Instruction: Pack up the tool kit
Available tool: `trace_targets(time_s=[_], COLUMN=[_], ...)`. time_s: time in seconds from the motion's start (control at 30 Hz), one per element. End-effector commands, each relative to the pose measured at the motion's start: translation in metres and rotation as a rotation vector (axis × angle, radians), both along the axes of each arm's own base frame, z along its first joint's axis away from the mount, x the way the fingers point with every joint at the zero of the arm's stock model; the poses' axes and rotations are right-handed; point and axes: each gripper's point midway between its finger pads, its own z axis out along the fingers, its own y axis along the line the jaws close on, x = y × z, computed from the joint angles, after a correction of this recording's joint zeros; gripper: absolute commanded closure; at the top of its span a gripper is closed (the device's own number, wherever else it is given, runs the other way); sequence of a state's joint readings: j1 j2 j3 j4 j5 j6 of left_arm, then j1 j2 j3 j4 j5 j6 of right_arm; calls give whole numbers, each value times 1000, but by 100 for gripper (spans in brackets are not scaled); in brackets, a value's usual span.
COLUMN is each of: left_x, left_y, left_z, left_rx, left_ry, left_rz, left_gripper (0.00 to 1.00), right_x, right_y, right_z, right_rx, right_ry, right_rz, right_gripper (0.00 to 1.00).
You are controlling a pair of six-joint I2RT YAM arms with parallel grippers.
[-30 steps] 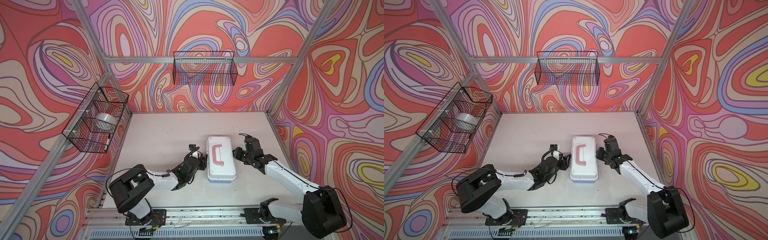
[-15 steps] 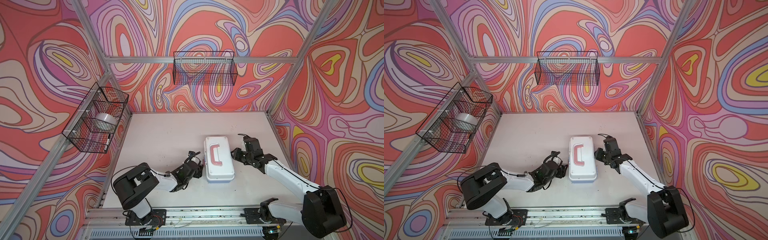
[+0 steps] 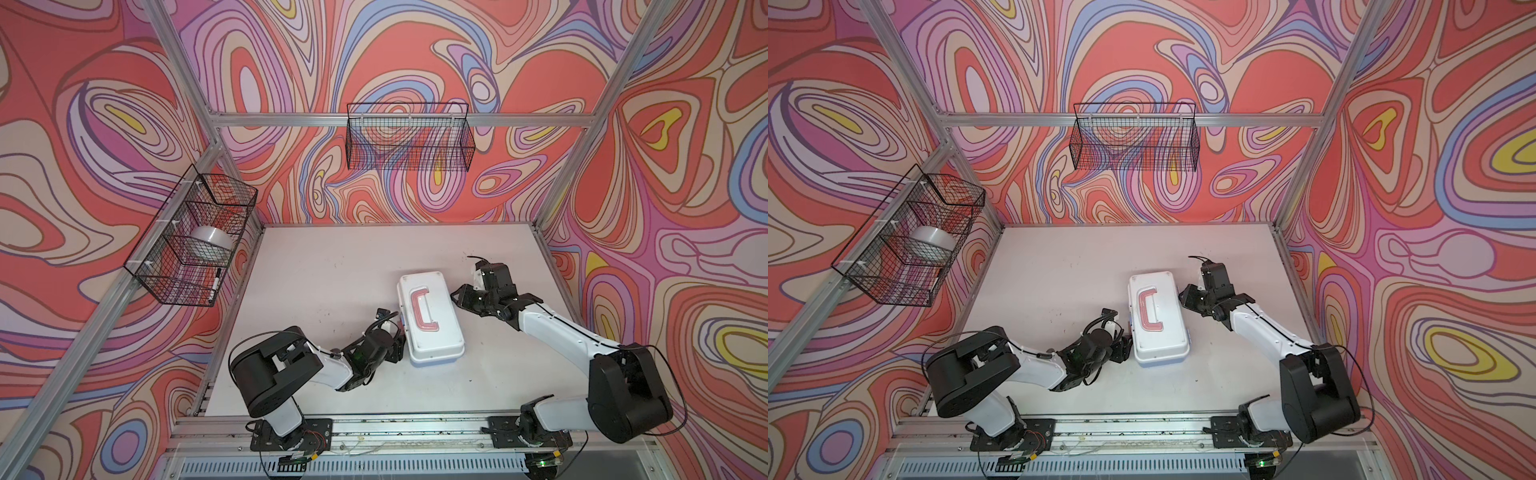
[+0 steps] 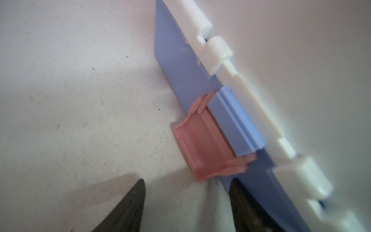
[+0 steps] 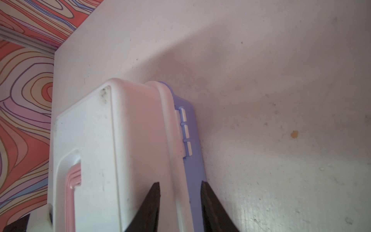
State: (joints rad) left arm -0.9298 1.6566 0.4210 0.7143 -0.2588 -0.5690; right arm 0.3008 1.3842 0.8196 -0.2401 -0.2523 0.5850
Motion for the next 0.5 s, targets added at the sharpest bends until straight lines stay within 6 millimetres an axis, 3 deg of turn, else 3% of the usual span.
trace_targets(time_s=[0.0, 0.2, 0.47], left_x=[2, 14, 13], left_y=[14, 18, 31], left_z=[-22, -23, -5], left_rx=[86, 57, 60], left_ry=[44, -10, -60], left_rz=[77, 158, 200], left_gripper=[35, 35, 36], right_x=[1, 0, -3], right_y=[15, 15, 15], right_z=[7, 9, 9], right_rx=[46, 43, 47], right_ry=[-13, -20, -22], right_rz=[55, 64, 74], right_gripper=[64, 65, 65])
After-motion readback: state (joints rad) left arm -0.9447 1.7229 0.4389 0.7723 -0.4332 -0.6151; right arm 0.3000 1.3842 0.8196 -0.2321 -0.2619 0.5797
